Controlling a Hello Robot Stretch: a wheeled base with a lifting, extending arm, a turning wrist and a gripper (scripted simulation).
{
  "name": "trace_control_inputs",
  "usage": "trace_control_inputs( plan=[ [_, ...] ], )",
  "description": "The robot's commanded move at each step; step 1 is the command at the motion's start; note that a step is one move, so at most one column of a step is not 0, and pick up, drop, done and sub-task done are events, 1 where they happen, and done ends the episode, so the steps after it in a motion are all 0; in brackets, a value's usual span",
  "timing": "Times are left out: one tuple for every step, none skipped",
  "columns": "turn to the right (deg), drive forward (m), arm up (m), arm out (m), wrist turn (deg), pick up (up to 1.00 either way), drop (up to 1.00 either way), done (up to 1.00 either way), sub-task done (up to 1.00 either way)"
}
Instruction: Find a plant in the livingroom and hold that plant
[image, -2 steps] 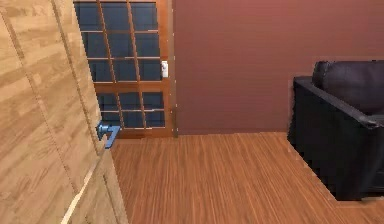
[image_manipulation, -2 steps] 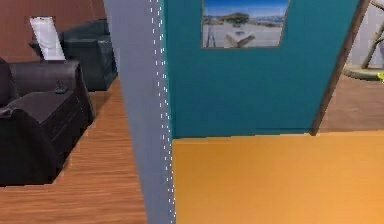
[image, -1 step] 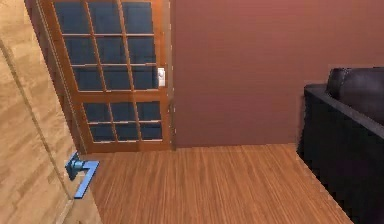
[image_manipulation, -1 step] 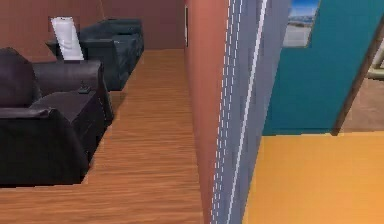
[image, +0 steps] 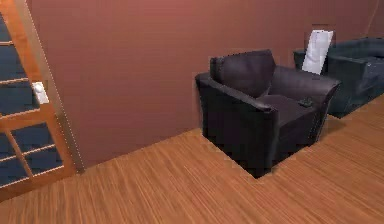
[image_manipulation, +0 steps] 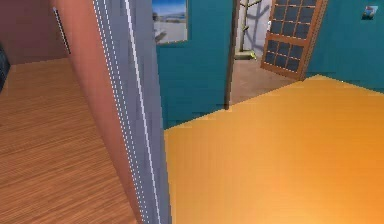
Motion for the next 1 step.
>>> trace_control_inputs(
  plan=[
    [0.0, 0.2, 0.0, 0.0, 0.0, 0.0, 0.0, 0.0, 0.0]
  ],
)
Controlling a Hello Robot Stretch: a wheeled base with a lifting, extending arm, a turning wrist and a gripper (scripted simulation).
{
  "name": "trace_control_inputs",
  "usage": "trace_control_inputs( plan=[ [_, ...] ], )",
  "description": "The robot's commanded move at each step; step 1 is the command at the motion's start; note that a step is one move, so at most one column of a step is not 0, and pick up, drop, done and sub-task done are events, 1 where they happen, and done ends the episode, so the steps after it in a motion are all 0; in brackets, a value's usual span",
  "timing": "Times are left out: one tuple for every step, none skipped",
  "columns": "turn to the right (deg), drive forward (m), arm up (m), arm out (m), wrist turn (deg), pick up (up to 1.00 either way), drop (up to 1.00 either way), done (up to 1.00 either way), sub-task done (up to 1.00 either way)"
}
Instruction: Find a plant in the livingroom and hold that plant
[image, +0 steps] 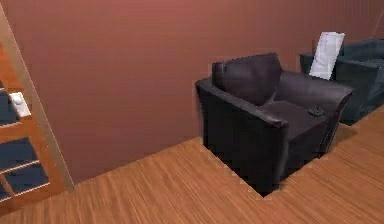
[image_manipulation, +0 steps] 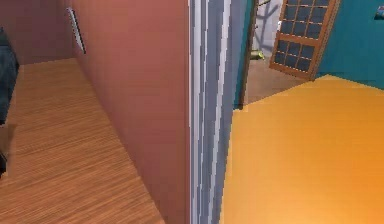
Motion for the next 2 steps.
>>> trace_control_inputs(
  plan=[
    [-30.0, 0.0, 0.0, 0.0, 0.0, 0.0, 0.0, 0.0, 0.0],
    [0.0, 0.75, 0.0, 0.0, 0.0, 0.0, 0.0, 0.0, 0.0]
  ],
)
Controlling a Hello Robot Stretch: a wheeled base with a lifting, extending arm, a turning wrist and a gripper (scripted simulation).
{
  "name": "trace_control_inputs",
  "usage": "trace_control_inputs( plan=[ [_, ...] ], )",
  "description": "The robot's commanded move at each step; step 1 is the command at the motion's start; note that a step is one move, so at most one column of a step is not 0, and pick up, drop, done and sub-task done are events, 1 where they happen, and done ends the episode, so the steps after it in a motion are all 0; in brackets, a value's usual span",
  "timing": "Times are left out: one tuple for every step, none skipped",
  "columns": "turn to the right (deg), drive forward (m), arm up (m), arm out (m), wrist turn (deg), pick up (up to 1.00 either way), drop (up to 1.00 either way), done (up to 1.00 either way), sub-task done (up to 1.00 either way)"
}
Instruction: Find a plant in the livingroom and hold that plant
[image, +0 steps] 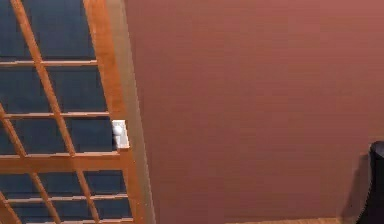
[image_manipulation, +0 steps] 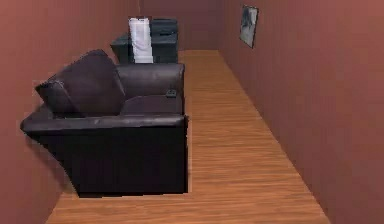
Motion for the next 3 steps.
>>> trace_control_inputs(
  plan=[
    [-45.0, 0.0, 0.0, 0.0, 0.0, 0.0, 0.0, 0.0, 0.0],
    [-18.0, 0.0, 0.0, 0.0, 0.0, 0.0, 0.0, 0.0, 0.0],
    [-3.0, 0.0, 0.0, 0.0, 0.0, 0.0, 0.0, 0.0, 0.0]
  ],
)
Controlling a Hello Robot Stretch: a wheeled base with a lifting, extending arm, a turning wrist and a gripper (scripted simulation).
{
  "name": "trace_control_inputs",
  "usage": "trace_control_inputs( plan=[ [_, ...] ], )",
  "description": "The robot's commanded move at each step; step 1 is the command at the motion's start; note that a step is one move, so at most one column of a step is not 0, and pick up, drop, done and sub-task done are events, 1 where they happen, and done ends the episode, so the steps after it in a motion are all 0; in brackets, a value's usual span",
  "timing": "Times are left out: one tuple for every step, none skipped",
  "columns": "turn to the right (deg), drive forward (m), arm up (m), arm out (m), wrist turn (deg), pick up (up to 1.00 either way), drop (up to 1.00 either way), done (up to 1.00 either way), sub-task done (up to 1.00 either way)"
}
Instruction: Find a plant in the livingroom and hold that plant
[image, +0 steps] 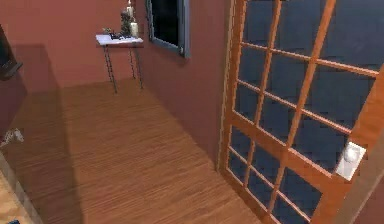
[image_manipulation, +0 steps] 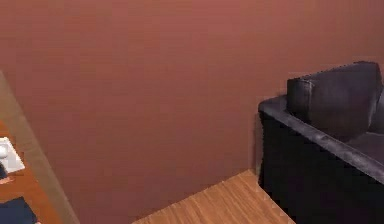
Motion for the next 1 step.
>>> trace_control_inputs(
  plan=[
    [0.0, 1.0, 0.0, 0.0, 0.0, 0.0, 0.0, 0.0, 0.0]
  ],
)
